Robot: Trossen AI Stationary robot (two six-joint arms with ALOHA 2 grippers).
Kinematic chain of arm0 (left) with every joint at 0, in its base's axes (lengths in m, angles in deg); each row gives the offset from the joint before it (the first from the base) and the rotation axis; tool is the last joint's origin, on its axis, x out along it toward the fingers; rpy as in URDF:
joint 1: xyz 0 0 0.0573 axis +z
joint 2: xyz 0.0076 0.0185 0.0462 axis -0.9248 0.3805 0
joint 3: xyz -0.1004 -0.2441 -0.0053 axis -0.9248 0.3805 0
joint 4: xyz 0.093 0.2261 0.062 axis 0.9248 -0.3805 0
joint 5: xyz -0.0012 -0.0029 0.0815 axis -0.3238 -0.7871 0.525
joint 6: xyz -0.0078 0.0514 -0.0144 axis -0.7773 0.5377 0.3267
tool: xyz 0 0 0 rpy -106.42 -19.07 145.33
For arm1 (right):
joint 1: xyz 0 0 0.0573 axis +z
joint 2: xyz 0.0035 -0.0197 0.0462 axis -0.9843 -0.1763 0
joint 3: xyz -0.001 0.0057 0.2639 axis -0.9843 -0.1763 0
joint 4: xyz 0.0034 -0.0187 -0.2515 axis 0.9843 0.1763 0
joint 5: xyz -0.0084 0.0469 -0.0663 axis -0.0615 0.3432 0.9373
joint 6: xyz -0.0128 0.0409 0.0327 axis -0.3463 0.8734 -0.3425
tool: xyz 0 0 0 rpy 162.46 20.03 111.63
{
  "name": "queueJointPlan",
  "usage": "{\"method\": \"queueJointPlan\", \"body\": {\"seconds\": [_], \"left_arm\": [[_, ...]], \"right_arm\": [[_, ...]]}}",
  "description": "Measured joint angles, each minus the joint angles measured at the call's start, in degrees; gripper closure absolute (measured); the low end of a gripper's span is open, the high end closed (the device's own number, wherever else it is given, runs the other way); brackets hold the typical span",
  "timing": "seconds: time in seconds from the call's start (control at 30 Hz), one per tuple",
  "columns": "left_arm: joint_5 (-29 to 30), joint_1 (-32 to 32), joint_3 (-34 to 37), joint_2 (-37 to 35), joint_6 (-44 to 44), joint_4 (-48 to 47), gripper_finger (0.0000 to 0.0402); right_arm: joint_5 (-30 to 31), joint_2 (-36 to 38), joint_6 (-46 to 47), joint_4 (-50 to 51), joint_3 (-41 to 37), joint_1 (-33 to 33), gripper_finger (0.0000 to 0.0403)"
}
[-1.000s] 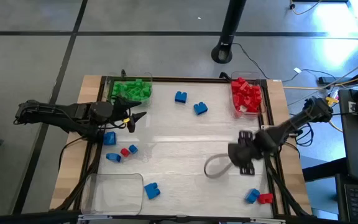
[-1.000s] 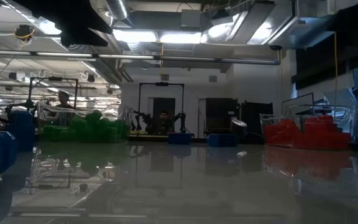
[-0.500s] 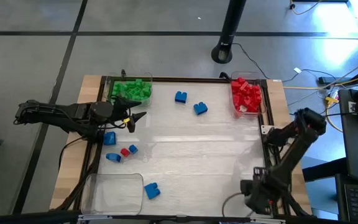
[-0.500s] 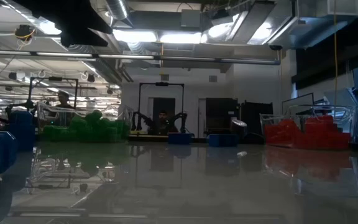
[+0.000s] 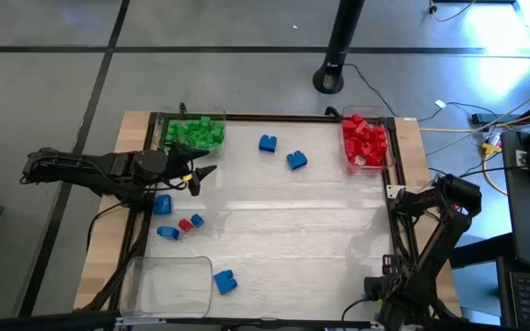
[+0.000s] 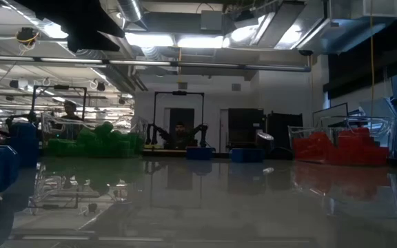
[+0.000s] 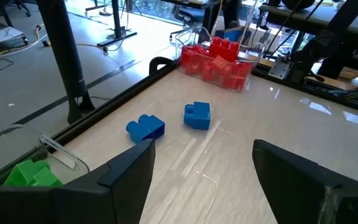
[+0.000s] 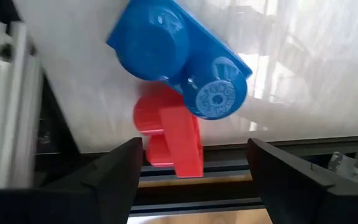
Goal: Sort blocks
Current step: Put the red game piece into the right transparent bin
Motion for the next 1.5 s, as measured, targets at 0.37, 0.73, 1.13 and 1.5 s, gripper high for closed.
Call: {"method": "queueJointPlan", "body": {"seconds": [0.37,0.73,1.13,1.5], "left_arm": [[0.0,0.0,0.0,0.0,0.0,0.0,0.0141],[0.0,0.0,0.0,0.0,0.0,0.0,0.0141],[0.0,0.0,0.0,0.0,0.0,0.0,0.0141],[0.0,0.0,0.0,0.0,0.0,0.0,0.0141]], "right_arm": [[-1.5,-0.3,0.3,-5.0,-3.7,0.9,0.0117],[-2.1,-0.2,0.2,-7.1,-7.4,0.9,0.0142],[-0.1,-0.1,-1.9,-7.4,-7.4,0.9,0.0336],[1.0,-0.4,-2.8,-2.4,-3.8,0.8,0.0337]]}}
